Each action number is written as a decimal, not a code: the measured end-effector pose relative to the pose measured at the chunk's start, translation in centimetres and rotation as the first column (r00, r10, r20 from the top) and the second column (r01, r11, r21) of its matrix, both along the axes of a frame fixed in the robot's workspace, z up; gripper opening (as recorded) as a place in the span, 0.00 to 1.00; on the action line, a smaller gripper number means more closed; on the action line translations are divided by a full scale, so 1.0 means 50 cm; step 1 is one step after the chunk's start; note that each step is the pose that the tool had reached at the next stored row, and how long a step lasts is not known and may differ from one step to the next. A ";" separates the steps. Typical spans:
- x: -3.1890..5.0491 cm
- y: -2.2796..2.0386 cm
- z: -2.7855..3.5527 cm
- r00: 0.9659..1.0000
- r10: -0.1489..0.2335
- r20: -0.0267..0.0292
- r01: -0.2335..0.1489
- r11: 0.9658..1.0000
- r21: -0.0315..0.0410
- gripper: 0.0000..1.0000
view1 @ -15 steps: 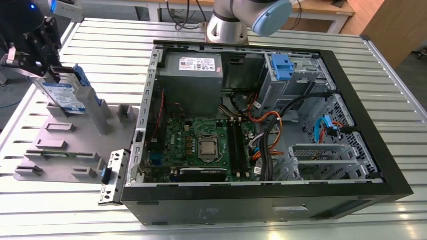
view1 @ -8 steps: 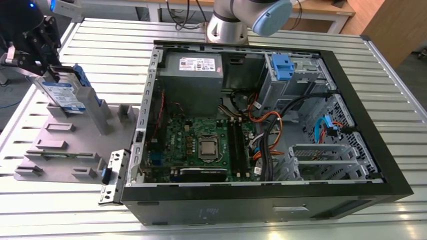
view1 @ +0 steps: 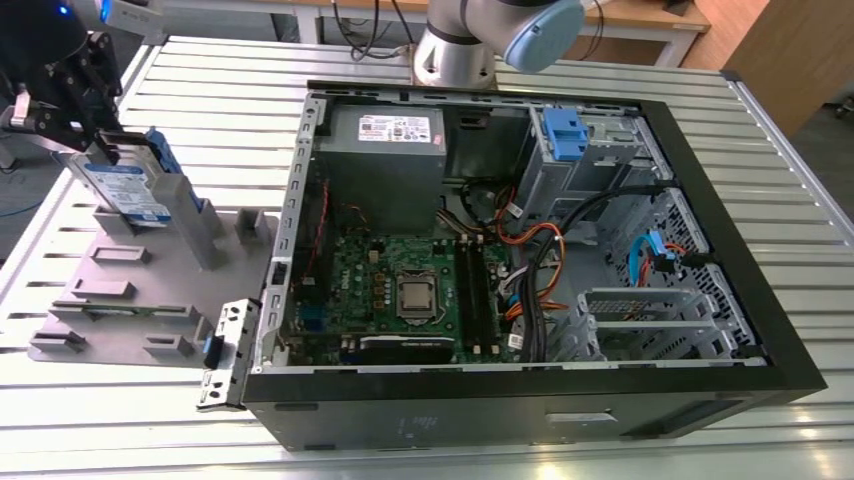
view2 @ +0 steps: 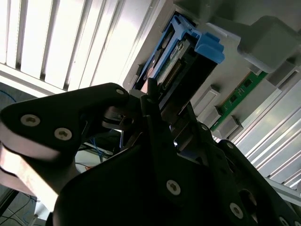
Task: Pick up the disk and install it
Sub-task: 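Pick up the disk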
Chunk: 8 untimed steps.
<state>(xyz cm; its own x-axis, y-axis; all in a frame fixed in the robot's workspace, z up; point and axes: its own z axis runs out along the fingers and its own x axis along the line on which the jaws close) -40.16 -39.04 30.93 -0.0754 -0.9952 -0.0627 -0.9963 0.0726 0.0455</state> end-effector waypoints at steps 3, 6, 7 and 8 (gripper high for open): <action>0.000 0.0000 0.000 1.000 0.000 0.000 0.000 1.000 0.000 0.35; 0.000 0.0000 0.001 1.000 0.000 0.000 0.000 1.000 0.000 0.35; 0.000 -0.0001 0.004 1.000 0.000 -0.001 0.000 1.000 0.000 0.35; 0.000 0.0000 0.008 1.000 0.000 0.000 0.000 1.000 0.000 0.35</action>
